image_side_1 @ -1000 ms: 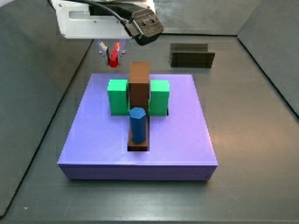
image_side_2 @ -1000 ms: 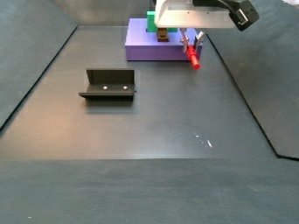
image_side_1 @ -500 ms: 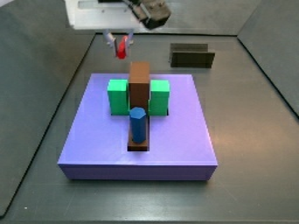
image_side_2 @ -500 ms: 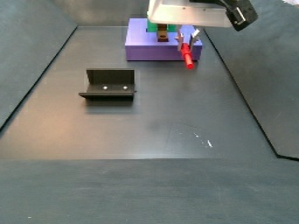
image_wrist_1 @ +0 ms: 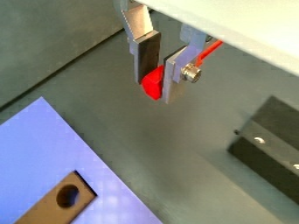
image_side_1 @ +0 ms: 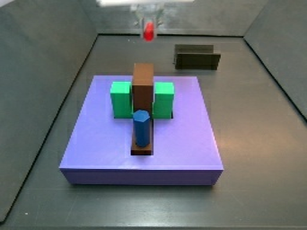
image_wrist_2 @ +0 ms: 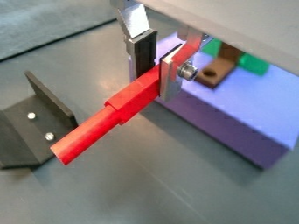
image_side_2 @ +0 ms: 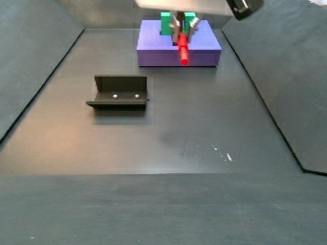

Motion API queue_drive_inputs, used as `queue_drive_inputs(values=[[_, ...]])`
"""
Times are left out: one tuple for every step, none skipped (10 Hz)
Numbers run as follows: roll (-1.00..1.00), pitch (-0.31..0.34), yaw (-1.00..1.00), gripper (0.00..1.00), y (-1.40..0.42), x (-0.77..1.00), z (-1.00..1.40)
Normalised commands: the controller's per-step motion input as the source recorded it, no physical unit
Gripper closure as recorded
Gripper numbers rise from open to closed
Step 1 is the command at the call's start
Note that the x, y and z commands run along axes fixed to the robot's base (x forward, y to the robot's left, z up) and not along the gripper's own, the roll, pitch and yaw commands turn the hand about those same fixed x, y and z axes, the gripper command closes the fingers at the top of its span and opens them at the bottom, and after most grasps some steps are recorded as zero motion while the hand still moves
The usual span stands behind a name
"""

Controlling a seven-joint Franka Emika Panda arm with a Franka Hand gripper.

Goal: Pick up the red object. Move up. Place the red object on the fixture. Regrasp the red object. Move to above the board. Insert the red object.
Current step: Place the red object on the fixture.

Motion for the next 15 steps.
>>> queue_drive_inputs(values=[[-0.51,0.451,0.15,1.0,0.13,0.53,0.49],[-0.51,0.494,0.15,1.0,0.07,0.55,0.47],[-0.67,0.383,0.08,1.0,0.09,0.57,0.42],[-0.66,0.314,0.0,1.0,0.06,0.57,0.39],[-0.72,0.351,0.0,1.0,0.13,0.59,0.35],[-0.86,0.143,0.05,1.0,0.26,0.4,0.33],[-0.99,0.0,0.1,1.0,0.36,0.31,0.16],[-1.0,0.02,0.07,1.0,0.31,0.43,0.14],[-1.0,0.0,0.06,1.0,0.34,0.35,0.06],[-0.81,-0.163,0.0,1.0,0.29,0.16,-0.02],[-0.27,0.0,0.0,1.0,0.15,0.08,-0.16],[-0.01,0.0,0.0,1.0,0.04,0.04,-0.17],[0.0,-0.069,0.0,1.0,0.0,0.09,-0.28],[-0.03,-0.197,-0.05,1.0,-0.02,0.52,-0.37],[-0.06,-0.166,-0.12,1.0,0.0,0.72,-0.4]])
